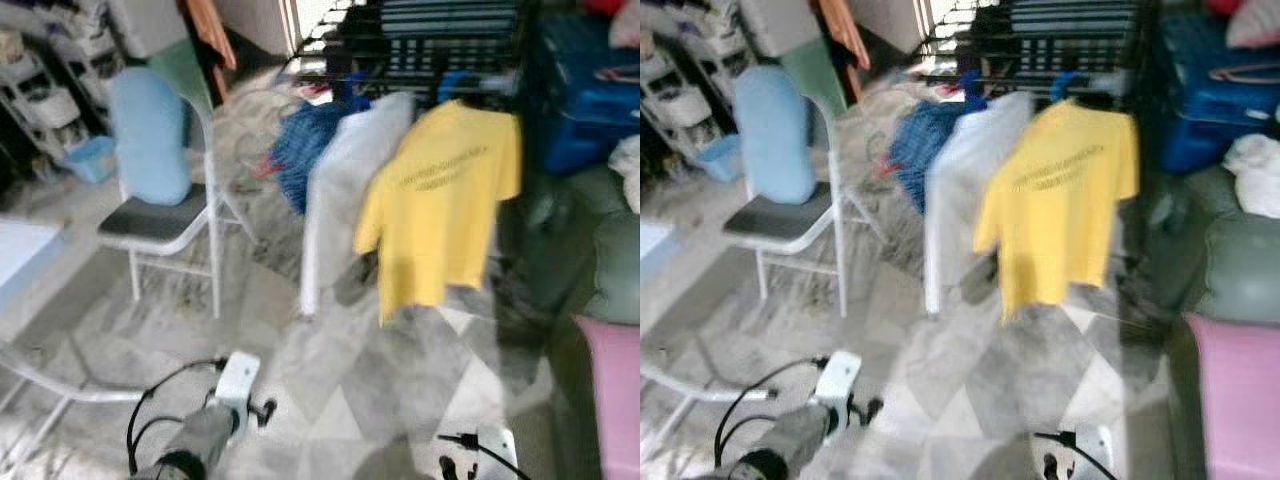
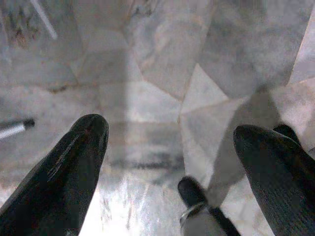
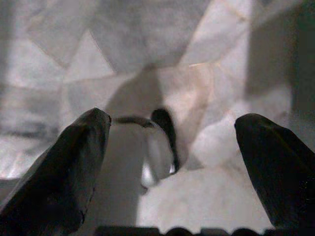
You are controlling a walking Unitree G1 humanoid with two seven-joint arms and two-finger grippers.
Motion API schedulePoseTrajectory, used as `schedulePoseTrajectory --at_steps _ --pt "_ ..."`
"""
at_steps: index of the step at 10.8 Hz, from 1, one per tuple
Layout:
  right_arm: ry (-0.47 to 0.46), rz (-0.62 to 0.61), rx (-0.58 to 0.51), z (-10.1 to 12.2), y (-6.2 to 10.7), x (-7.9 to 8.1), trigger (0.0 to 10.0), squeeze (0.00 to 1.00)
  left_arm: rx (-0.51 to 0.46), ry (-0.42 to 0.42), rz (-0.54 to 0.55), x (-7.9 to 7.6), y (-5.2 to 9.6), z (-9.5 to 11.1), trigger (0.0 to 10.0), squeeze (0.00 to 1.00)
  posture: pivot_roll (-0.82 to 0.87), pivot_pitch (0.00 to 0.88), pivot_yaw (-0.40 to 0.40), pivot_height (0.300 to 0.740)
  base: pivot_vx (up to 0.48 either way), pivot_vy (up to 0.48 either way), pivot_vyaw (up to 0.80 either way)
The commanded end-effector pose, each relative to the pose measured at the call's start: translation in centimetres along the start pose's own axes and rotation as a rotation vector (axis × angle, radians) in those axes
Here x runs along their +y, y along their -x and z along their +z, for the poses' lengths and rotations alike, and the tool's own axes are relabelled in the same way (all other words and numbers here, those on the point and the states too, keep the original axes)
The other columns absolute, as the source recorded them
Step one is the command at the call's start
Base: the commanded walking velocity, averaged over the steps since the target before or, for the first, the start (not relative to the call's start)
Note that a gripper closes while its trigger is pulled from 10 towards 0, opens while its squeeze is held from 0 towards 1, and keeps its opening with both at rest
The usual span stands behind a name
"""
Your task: Hang hanger
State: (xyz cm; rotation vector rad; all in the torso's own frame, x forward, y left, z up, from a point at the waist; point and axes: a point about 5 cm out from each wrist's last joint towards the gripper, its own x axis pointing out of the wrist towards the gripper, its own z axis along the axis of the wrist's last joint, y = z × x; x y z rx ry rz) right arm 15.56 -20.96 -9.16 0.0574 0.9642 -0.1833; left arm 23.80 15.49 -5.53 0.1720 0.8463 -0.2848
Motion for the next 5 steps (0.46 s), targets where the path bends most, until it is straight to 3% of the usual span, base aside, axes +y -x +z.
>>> schedulePoseTrajectory --at_steps 1,5 --pt "0.009 0.028 0.035 -0.7 0.1 0.8 10.0 0.0 0.013 0.019 0.038 1.3 0.3 -0.3 10.0 0.0 -0.28 0.032 0.132 0.74 0.0 0.48 0.0" --pt "0.047 0.013 0.077 -2.0 0.5 -0.9 10.0 0.0 0.023 0.092 0.05 1.0 0.4 -1.1 10.0 0.0 -0.24 0.02 0.085 0.74 0.0 0.48 0.0"
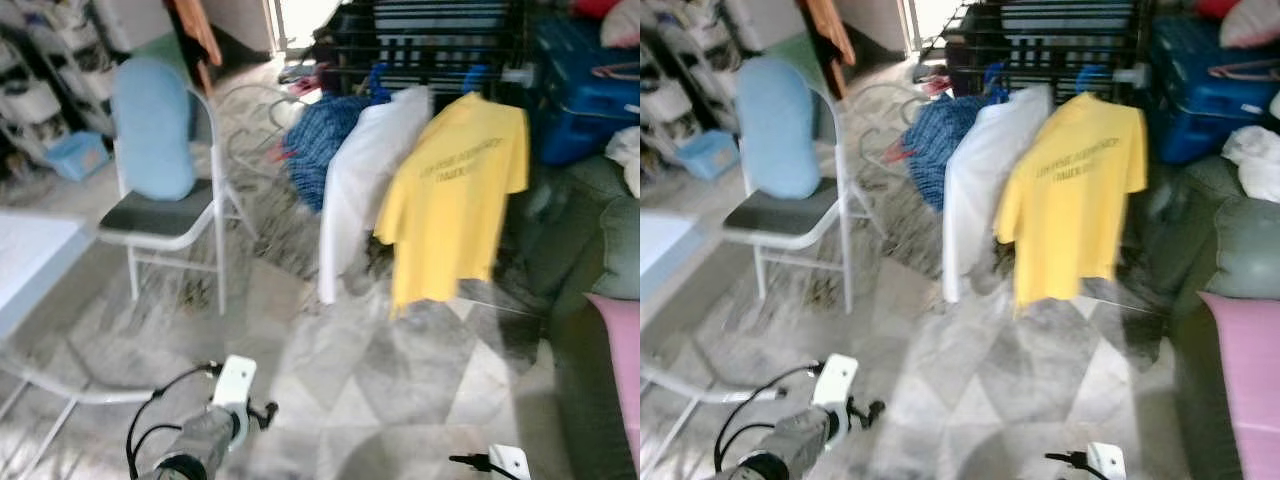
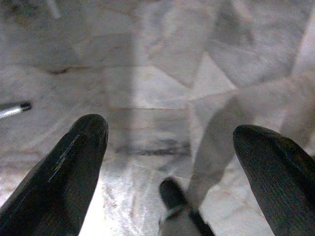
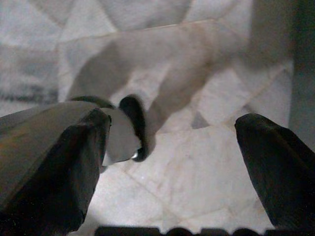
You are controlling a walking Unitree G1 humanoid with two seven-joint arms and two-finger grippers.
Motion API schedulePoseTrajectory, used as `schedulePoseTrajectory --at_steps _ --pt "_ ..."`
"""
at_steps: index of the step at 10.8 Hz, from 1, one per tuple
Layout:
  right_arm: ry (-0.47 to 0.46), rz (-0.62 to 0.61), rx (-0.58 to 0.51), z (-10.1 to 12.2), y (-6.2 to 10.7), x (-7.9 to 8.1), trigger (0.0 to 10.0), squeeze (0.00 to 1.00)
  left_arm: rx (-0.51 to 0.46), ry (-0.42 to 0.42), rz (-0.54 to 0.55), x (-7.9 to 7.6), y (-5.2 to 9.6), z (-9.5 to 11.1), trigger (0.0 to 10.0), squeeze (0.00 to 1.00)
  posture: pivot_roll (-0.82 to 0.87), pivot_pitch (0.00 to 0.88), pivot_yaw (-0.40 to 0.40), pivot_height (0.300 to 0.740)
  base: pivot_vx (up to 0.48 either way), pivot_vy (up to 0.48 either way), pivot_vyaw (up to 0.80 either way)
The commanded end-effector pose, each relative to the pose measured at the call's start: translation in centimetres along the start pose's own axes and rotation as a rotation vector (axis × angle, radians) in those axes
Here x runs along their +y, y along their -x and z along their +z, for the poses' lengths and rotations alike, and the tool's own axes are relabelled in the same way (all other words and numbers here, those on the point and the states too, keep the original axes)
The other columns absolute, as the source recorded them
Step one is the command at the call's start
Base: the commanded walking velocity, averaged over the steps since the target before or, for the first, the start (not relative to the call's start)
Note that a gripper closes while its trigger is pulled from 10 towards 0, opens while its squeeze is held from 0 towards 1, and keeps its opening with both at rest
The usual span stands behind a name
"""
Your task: Hang hanger
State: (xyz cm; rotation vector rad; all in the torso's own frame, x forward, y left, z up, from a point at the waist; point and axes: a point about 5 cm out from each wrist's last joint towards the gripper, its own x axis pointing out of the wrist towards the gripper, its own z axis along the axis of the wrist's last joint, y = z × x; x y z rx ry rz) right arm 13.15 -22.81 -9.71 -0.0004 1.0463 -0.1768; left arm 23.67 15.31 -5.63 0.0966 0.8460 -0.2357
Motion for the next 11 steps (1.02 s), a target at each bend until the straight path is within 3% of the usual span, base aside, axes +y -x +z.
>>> schedulePoseTrajectory --at_steps 1,3,4,6,7,8,9,11 --pt "0.037 0.047 0.012 -0.1 -0.1 0.9 10.0 0.0 0.025 0.021 0.053 1.3 0.4 -1.2 10.0 0.0 -0.21 0.018 0.047 0.74 0.0 0.0 0.0" --pt "0.136 0.079 -0.053 2.1 -0.3 0.7 10.0 0.0 -0.024 0.072 0.097 1.3 0.4 -0.7 10.0 0.0 -0.17 0.03 -0.002 0.74 0.0 0.0 0.0" --pt "0.194 0.094 -0.161 5.0 -0.5 1.3 10.0 0.0 -0.088 0.138 0.151 1.7 0.4 0.2 10.0 0.0 -0.18 0.054 -0.017 0.74 0.0 0.0 0.0" --pt "0.159 0.165 -0.426 11.4 -0.1 3.9 10.0 0.0 -0.19 0.132 0.262 3.6 0.8 2.0 10.0 0.0 -0.18 0.102 -0.024 0.74 0.0 0.0 0.0" --pt "0.125 0.267 -0.609 15.4 1.0 6.3 10.0 0.0 -0.273 0.086 0.335 5.3 1.4 3.3 10.0 0.0 -0.11 0.109 -0.047 0.74 0.0 0.0 0.0" --pt "0.138 0.347 -0.655 16.3 1.6 8.9 10.0 0.0 -0.342 0.097 0.404 7.1 2.2 4.1 10.0 0.0 -0.04 0.114 -0.053 0.74 0.0 0.0 0.0" --pt "0.171 0.391 -0.64 16.0 1.7 10.3 10.0 0.0 -0.369 0.086 0.437 7.7 2.6 4.3 10.0 0.0 -0.02 0.123 -0.063 0.74 0.0 0.0 0.0" --pt "0.19 0.419 -0.626 15.3 1.7 10.9 10.0 0.0 -0.396 0.139 0.463 7.8 2.8 4.1 10.0 0.0 -0.01 0.129 -0.057 0.74 0.0 0.0 0.0"
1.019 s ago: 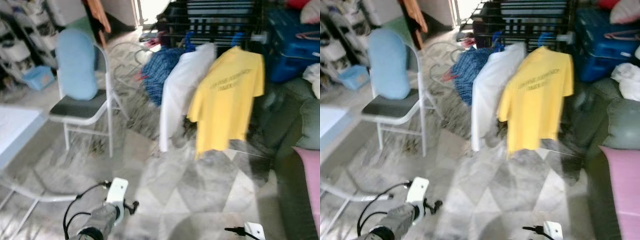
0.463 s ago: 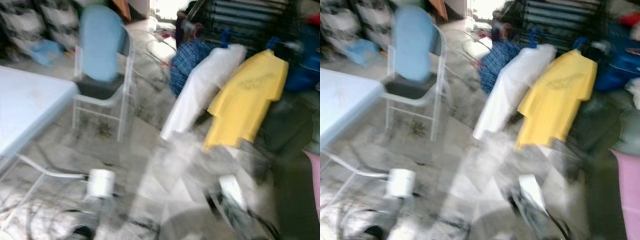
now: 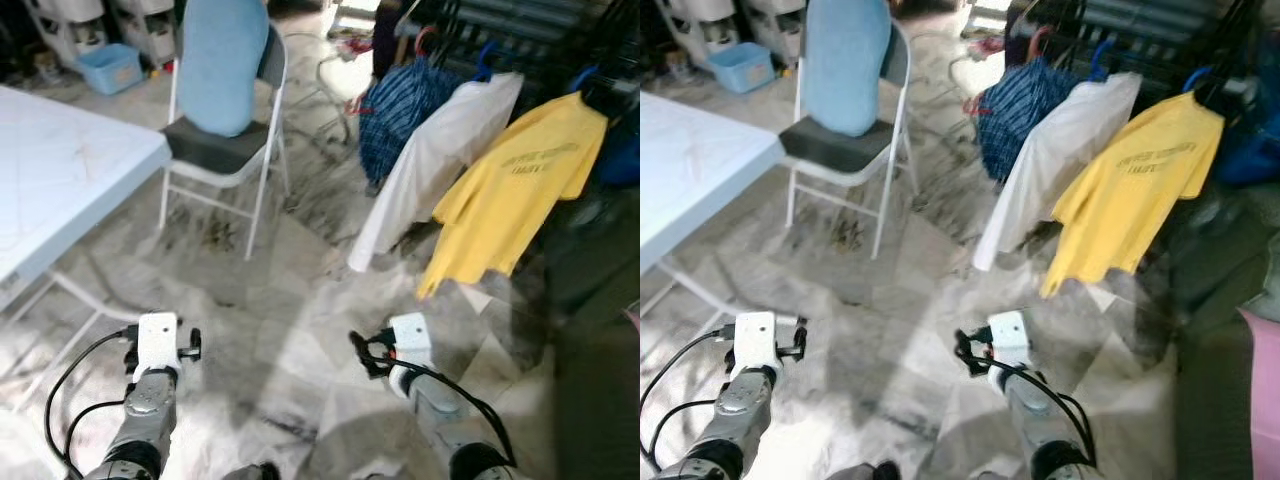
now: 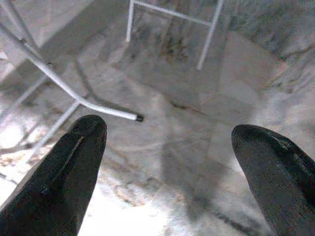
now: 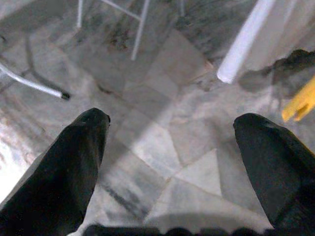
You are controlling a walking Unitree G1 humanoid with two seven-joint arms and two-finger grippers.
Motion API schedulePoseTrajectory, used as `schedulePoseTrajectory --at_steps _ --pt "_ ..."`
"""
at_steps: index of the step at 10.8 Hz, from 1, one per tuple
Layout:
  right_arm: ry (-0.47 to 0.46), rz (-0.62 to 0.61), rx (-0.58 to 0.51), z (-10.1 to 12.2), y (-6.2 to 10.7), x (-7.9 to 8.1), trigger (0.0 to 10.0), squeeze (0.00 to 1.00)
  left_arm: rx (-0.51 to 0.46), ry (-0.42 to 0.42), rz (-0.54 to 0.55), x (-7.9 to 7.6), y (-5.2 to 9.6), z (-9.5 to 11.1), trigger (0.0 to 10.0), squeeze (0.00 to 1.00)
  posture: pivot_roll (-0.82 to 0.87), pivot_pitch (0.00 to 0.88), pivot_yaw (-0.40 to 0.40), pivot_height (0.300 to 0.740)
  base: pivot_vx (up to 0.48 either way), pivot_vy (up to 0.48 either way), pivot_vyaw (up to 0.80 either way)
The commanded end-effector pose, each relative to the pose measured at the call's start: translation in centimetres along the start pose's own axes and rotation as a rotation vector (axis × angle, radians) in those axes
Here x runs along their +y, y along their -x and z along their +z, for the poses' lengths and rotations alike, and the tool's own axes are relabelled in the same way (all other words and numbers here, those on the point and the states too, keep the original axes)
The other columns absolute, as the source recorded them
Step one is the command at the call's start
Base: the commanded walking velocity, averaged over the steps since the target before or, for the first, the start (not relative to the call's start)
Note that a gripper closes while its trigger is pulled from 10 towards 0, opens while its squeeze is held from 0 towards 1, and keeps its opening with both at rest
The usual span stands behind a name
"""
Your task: Hang hanger
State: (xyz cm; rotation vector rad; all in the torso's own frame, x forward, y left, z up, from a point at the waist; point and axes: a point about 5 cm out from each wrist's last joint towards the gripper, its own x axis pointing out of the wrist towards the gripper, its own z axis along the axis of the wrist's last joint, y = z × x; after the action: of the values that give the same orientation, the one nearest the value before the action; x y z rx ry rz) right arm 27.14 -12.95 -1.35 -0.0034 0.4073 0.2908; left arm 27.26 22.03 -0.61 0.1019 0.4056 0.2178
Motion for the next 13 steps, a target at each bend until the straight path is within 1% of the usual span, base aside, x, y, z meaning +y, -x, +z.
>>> schedulePoseTrajectory --at_steps 1,2,3,4,5,7,9,11,12,13 --pt "-0.01 -0.015 -0.007 -0.8 0.7 -0.3 10.0 0.0 -0.047 0.033 -0.047 -1.4 0.0 0.7 10.0 0.0 -0.01 0.146 -0.018 0.74 0.0 0.0 0.0" --pt "-0.008 -0.032 -0.012 -0.8 0.8 -0.6 10.0 0.0 -0.062 0.048 -0.087 -2.4 -0.2 1.4 10.0 0.0 -0.04 0.141 0.007 0.74 0.0 0.0 0.0" --pt "-0.023 -0.091 -0.052 -0.7 1.2 -1.2 10.0 0.0 -0.097 0.026 -0.183 -4.2 -0.4 2.5 10.0 0.0 -0.07 0.133 0.027 0.74 0.0 0.0 0.0" --pt "-0.049 -0.12 -0.09 -0.6 1.5 -1.1 10.0 0.0 -0.114 0.021 -0.216 -4.6 -0.5 3.0 10.0 0.0 -0.09 0.133 0.053 0.74 0.0 0.0 0.0" --pt "-0.052 -0.124 -0.094 -0.8 1.6 -0.9 10.0 0.0 -0.115 0.011 -0.221 -4.7 -0.5 3.1 10.0 0.0 -0.11 0.135 0.06 0.74 0.0 0.0 0.0" --pt "-0.054 -0.146 -0.093 -1.0 1.9 -1.0 10.0 0.0 -0.109 0.005 -0.244 -5.1 -0.5 3.1 10.0 0.0 -0.12 0.136 0.062 0.74 0.0 0.0 0.0" --pt "-0.037 -0.143 -0.112 -0.5 1.9 -1.5 10.0 0.0 -0.095 0.031 -0.231 -5.2 -0.5 3.0 10.0 0.0 -0.13 0.13 0.052 0.74 0.12 0.0 0.0" --pt "-0.034 -0.158 -0.157 0.7 1.8 -2.2 10.0 0.0 -0.11 0.048 -0.25 -5.9 -0.7 3.7 10.0 0.0 -0.15 0.126 0.044 0.74 0.276 0.0 0.0" --pt "-0.031 -0.16 -0.167 1.0 1.8 -2.3 10.0 0.0 -0.115 0.058 -0.254 -6.0 -0.7 4.0 10.0 0.0 -0.15 0.123 0.044 0.74 0.292 0.0 0.0" --pt "-0.016 -0.161 -0.2 1.9 1.7 -2.4 10.0 0.0 -0.126 0.075 -0.265 -6.4 -0.8 4.5 10.0 0.0 -0.16 0.122 0.043 0.74 0.3 0.0 0.0"
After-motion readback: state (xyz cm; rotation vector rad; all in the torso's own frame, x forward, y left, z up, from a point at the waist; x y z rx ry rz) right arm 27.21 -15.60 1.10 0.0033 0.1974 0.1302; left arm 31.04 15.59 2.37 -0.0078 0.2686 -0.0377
